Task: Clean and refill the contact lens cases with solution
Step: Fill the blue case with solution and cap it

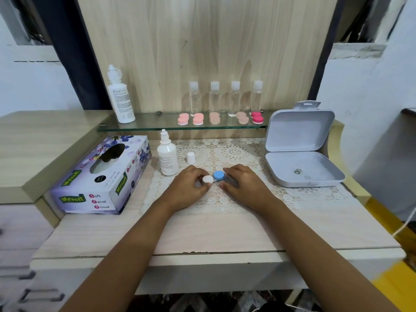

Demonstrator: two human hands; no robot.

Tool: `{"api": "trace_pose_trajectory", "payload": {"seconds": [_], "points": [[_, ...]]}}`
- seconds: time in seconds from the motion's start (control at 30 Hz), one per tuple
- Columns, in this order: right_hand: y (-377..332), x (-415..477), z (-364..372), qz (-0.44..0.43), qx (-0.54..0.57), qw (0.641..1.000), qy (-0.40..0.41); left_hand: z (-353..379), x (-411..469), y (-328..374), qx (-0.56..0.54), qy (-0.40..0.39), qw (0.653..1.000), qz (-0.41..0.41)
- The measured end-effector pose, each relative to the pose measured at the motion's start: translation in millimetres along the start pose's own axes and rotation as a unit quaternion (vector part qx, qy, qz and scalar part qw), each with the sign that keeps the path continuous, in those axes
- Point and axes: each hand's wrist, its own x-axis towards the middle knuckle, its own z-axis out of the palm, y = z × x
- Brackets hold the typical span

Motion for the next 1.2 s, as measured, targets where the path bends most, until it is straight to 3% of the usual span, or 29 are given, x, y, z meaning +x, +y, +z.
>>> {"api": "trace_pose_trajectory", "payload": {"seconds": [0.27, 0.57, 0.83, 1.2], "points": [[4, 1, 6, 0.010, -0.043, 0.999, -0.010, -10, 9, 9, -0.039, 0.069, 0.995, -0.064], [6, 1, 7, 0.000, -0.034, 0.999, 0.001, -22, 72, 66, -0.049, 0.177, 0.982, -0.031], [8, 2, 9, -0.012, -0.032, 0.999, 0.014, -7, 125, 82, 0.065, 0.203, 0.974, -0.081], [11, 3, 11, -0.028, -0.014, 0.999, 0.029, -6, 139, 80, 0.204, 0.175, 0.959, -0.093]]}}
